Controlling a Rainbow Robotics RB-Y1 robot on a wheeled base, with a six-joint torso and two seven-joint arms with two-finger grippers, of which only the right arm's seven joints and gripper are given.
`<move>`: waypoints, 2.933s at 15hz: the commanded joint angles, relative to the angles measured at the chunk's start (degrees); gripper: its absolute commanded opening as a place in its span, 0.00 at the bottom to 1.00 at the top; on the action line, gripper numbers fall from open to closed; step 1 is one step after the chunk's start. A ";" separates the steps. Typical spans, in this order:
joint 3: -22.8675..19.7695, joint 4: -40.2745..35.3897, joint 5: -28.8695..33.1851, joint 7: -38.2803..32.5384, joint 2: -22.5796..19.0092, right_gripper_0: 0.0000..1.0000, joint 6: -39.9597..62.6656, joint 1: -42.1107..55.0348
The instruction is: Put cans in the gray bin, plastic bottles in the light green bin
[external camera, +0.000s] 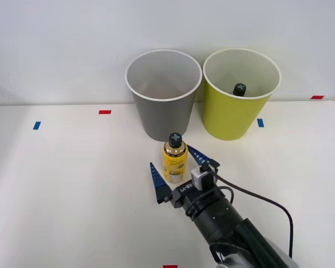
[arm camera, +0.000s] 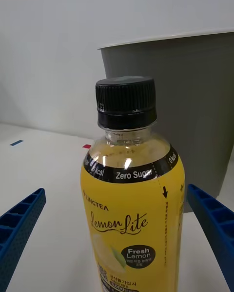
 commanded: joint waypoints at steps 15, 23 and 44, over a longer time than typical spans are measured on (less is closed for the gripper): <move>-3.06 -0.01 -0.11 2.04 3.35 0.02 6.35 -1.89; -4.21 -0.01 0.68 3.10 3.70 0.00 5.39 0.75; -24.07 -25.41 -11.36 0.99 9.50 0.00 23.23 -5.76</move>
